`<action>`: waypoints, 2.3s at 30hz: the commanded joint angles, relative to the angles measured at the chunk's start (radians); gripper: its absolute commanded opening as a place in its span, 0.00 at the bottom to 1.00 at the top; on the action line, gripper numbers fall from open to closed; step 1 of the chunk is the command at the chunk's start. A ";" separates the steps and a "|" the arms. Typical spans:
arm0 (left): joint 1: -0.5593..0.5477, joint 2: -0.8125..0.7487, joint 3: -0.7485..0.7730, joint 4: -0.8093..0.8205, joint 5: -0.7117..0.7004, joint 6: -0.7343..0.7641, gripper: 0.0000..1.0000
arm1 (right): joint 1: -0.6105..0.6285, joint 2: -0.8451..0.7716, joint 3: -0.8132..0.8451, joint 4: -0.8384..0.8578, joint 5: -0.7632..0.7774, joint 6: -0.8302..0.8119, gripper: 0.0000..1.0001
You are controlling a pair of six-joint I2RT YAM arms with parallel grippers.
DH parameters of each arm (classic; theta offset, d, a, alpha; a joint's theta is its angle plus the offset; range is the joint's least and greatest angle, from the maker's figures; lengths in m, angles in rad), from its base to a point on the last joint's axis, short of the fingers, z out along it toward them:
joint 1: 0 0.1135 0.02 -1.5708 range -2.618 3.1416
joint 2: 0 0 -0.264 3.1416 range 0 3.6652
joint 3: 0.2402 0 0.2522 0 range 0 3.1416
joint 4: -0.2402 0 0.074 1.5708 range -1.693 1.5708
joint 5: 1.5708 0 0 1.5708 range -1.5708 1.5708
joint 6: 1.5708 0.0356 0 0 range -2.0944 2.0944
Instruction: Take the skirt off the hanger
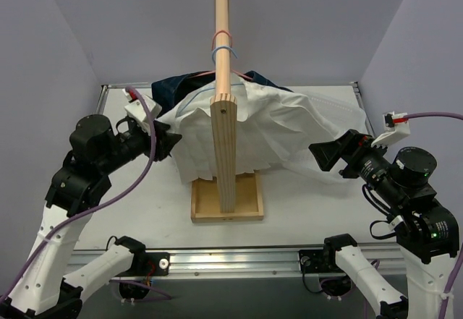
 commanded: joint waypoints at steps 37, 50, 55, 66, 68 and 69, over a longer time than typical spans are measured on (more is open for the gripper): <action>0.188 0.038 -0.092 0.171 0.490 0.178 0.52 | -0.004 0.002 0.008 -0.018 -0.034 -0.052 1.00; 0.186 0.093 -0.079 0.095 0.646 0.181 0.43 | -0.004 -0.002 0.000 -0.016 -0.034 -0.049 1.00; 0.185 0.168 -0.036 0.048 0.668 0.181 0.26 | -0.004 0.004 0.020 -0.024 -0.021 -0.049 1.00; 0.185 0.066 -0.033 0.327 0.619 -0.139 0.02 | -0.003 -0.002 0.024 -0.028 -0.003 -0.036 1.00; 0.186 0.046 -0.021 0.374 0.642 -0.164 0.02 | -0.004 -0.002 0.028 -0.031 0.003 -0.039 1.00; 0.186 0.037 -0.023 0.400 0.659 -0.190 0.02 | -0.004 -0.002 0.028 -0.033 0.005 -0.039 1.00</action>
